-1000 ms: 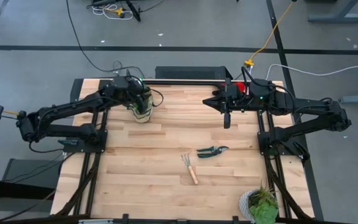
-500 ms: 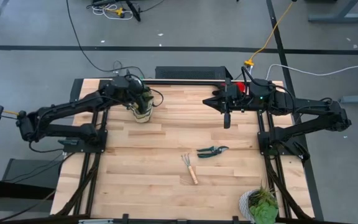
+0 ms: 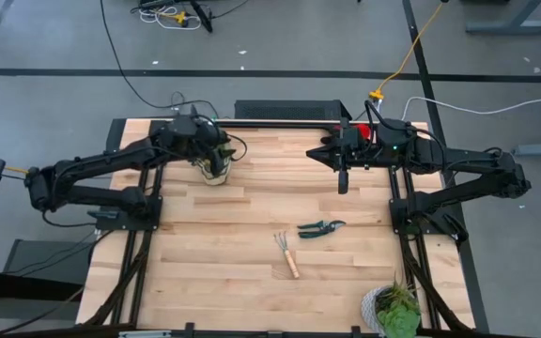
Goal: Pick & Place Garden tools in Gardening bag
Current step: Put the dark green shears into the gardening bag
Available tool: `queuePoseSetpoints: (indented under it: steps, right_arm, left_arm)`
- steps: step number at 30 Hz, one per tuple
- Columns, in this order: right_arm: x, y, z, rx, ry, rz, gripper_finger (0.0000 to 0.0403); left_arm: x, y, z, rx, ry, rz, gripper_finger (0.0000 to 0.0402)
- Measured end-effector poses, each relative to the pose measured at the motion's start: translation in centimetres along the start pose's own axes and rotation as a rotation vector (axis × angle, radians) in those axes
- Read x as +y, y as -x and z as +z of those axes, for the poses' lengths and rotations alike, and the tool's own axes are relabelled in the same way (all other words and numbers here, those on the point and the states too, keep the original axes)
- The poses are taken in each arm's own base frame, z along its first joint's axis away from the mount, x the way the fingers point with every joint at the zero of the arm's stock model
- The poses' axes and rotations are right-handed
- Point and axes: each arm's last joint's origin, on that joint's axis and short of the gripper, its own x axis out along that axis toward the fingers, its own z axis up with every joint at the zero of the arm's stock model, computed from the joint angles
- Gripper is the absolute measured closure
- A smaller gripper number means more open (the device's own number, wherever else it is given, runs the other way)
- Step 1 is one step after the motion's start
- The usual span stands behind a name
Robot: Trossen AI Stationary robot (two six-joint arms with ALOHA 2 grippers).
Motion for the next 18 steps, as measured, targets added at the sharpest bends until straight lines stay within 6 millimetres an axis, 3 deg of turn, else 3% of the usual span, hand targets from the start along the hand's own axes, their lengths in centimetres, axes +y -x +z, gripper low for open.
queuePoseSetpoints:
  steps: [18]
  right_arm:
    - [0.0, 0.0, 0.0, 0.0, 0.013, 0.0, 0.0402]
  left_arm:
    - [-6.4, 0.9, 0.4, -0.07, -0.038, -0.406, 0.0249]
